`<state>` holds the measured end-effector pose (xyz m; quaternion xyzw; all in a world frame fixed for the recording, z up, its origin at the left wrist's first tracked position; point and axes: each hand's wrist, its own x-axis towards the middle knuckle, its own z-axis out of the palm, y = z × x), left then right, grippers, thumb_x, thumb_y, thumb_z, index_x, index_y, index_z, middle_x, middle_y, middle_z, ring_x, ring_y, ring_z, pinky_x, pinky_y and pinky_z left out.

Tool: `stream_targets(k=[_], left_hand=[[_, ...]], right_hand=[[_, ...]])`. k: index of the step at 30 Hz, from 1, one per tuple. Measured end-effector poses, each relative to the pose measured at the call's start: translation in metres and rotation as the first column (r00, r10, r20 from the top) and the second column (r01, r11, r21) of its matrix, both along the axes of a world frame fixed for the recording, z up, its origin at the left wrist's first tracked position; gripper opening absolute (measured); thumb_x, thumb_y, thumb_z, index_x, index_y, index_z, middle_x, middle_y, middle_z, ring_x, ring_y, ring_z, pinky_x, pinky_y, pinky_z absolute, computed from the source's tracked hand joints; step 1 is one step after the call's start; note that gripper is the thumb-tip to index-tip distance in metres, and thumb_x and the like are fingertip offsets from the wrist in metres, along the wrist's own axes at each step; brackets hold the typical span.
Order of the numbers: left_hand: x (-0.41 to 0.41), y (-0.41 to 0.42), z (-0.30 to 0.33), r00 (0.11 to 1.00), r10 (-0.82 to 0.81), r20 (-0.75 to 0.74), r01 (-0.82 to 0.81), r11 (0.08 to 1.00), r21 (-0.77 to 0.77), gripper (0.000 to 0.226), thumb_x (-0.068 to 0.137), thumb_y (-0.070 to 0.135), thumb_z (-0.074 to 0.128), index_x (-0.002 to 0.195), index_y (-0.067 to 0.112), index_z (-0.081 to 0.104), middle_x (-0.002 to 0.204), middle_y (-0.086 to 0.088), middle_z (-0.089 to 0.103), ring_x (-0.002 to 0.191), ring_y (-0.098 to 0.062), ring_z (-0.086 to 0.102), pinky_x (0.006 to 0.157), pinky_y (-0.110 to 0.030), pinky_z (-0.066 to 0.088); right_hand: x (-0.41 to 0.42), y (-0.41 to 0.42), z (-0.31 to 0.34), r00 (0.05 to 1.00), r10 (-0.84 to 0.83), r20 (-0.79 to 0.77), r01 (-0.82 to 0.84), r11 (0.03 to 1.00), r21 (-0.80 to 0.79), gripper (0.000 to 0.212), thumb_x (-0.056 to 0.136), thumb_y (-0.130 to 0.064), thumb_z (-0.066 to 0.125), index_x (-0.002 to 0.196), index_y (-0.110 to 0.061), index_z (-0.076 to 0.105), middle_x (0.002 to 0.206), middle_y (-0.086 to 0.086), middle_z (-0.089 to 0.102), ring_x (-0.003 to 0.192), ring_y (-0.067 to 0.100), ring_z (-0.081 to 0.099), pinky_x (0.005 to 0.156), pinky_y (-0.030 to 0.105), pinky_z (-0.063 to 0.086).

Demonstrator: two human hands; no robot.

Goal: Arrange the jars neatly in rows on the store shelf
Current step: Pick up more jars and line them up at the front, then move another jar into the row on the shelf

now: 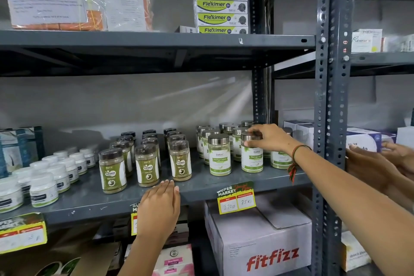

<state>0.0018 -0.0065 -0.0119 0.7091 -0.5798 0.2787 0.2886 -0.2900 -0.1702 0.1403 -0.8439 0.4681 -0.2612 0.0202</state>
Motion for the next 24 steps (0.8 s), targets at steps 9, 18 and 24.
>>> stream_targets(k=[9, 18, 24], left_hand=[[0.0, 0.0, -0.001, 1.0, 0.007, -0.007, -0.007, 1.0, -0.004, 0.047, 0.093, 0.036, 0.034, 0.104, 0.008, 0.071, 0.105, -0.007, 0.072, 0.101, -0.02, 0.065, 0.091, -0.038, 0.049], [-0.002, 0.0, 0.001, 1.0, 0.012, -0.02, -0.012, 1.0, -0.005, 0.047, 0.093, 0.037, 0.034, 0.107, 0.01, 0.07, 0.107, -0.006, 0.071, 0.103, -0.018, 0.064, 0.093, -0.037, 0.048], [-0.004, 0.002, 0.001, 1.0, 0.013, -0.021, -0.013, 1.0, -0.021, 0.047, 0.093, 0.036, 0.034, 0.105, 0.01, 0.071, 0.106, -0.006, 0.072, 0.101, -0.02, 0.065, 0.091, -0.037, 0.048]], right_hand=[[0.001, 0.001, -0.002, 1.0, -0.02, -0.006, 0.02, 1.0, -0.012, 0.074, 0.077, -0.061, 0.069, 0.136, -0.019, 0.054, 0.128, 0.003, 0.064, 0.113, 0.02, 0.061, 0.094, 0.035, 0.049], [0.043, 0.035, 0.012, 0.992, 0.099, 0.083, -0.071, 0.955, -0.288, 0.077, 0.083, -0.066, 0.055, 0.144, -0.02, 0.045, 0.144, 0.006, 0.05, 0.131, 0.024, 0.048, 0.105, 0.041, 0.041], [0.116, 0.063, 0.013, 0.95, 0.311, -0.009, -0.306, 0.928, -0.212, 0.069, 0.085, -0.06, 0.059, 0.143, -0.025, 0.046, 0.146, 0.003, 0.049, 0.134, 0.02, 0.045, 0.11, 0.041, 0.038]])
